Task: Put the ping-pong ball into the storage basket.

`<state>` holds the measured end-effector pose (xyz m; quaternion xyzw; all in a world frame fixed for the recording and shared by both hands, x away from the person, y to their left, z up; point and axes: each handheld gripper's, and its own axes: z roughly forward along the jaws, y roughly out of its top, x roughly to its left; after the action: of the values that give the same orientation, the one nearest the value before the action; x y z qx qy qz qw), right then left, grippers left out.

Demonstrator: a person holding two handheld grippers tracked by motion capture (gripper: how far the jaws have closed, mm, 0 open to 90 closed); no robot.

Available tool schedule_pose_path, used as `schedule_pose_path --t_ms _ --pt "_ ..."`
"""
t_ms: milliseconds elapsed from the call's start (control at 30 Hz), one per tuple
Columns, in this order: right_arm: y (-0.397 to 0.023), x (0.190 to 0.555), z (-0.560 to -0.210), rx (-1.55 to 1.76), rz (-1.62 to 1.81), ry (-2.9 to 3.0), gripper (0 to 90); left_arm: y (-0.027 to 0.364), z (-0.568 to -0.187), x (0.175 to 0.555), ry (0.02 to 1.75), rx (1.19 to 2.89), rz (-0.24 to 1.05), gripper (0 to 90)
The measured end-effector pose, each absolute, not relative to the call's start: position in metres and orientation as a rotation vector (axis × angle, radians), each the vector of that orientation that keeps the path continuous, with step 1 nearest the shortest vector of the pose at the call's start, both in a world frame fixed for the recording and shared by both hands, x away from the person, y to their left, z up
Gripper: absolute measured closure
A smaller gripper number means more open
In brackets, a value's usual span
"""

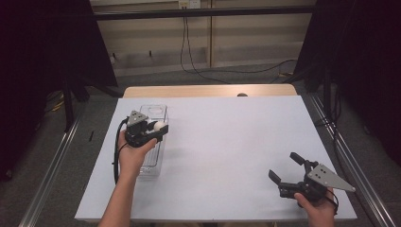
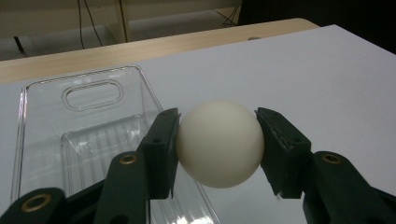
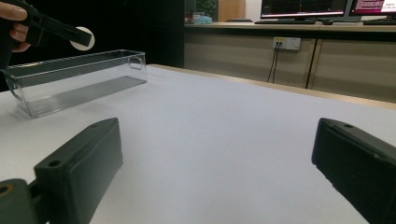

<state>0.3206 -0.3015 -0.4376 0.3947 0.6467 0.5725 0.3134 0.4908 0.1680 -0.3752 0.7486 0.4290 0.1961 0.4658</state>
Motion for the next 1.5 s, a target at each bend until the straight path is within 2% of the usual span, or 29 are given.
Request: schedule_pose_path --t_ms 1500 --pt "-0.301 0.321 -0.438 1.039 1.513 1.705 1.3 0.193 -0.377 0.489 1.112 1.816 0.528 51.1"
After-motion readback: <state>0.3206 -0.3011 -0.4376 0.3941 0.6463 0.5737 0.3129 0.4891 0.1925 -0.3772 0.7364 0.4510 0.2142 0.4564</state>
